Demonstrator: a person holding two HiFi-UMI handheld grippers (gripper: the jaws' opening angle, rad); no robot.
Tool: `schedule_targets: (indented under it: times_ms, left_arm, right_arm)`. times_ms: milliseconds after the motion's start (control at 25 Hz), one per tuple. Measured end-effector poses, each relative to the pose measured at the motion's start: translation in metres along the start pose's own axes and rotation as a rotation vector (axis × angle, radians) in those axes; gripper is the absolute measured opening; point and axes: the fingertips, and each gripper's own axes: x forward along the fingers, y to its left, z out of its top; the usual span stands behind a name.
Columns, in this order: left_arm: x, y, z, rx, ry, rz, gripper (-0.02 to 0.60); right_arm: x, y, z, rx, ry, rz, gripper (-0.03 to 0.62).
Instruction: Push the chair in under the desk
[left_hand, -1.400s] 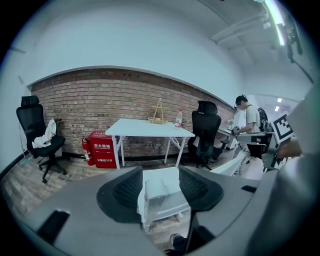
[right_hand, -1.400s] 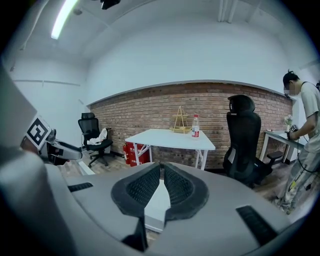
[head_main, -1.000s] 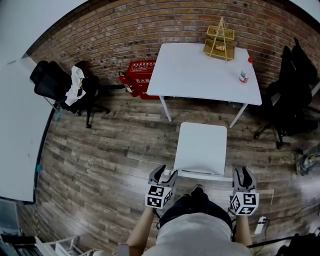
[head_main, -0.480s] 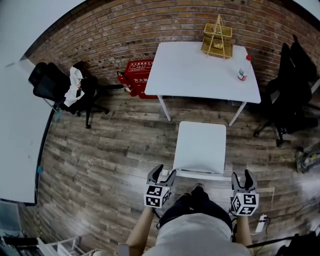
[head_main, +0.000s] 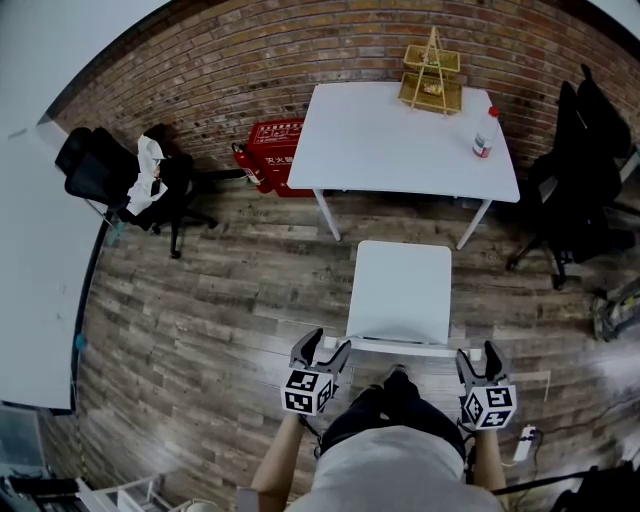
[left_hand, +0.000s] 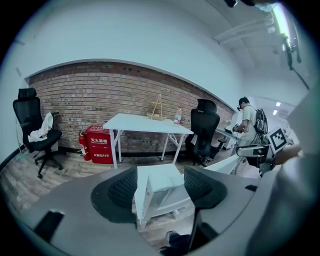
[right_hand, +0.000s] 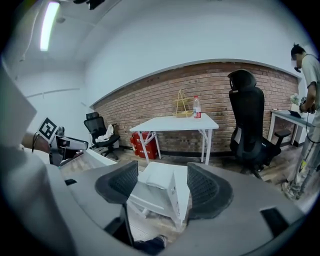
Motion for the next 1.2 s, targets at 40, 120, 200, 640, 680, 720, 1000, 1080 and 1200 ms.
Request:
schedule_targets:
  times_ms: [40,120,200,640,680,720,1000,1080,1200]
  left_arm:
    - [-0.001,-0.001,-0.001,0.003,0.0,-0.007,0.285]
    - [-0.001,-0.001,-0.002,0.004,-0.005,-0.014,0.288]
    - [-0.001,-0.002,-0.003,0.001,-0.011,-0.019,0.291]
    - [-0.006,-0.008,-0.01,0.054,0.023,-0.126,0.331]
    - [-0.005,-0.011,-0.012,0.066,0.027,-0.137,0.331]
    - [-0.004,-0.014,-0.013,0.08,0.03,-0.144,0.331]
    - [0.006,-0.019,-0.017,0.107,0.049,-0.128,0.331]
    - [0.007,-0.018,-0.018,0.108,0.05,-0.122,0.331]
    - [0.008,-0.019,-0.018,0.111,0.041,-0.122,0.331]
  right_arm:
    - [0.0,0.0,0.0,0.002,-0.001,0.002,0.299]
    - [0.0,0.0,0.0,-0.004,-0.002,0.009,0.299]
    - [0.001,-0.001,0.001,-0.026,-0.002,0.015,0.305]
    - [-0.001,0.005,-0.001,-0.124,0.038,0.118,0.355]
    - [-0.001,0.008,-0.004,-0.141,0.058,0.135,0.354]
    - [0.0,0.011,-0.008,-0.165,0.074,0.144,0.354]
    - [0.008,0.024,-0.017,-0.23,0.111,0.124,0.354]
    - [0.011,0.023,-0.016,-0.229,0.102,0.102,0.354]
    - [0.011,0.024,-0.012,-0.216,0.101,0.098,0.353]
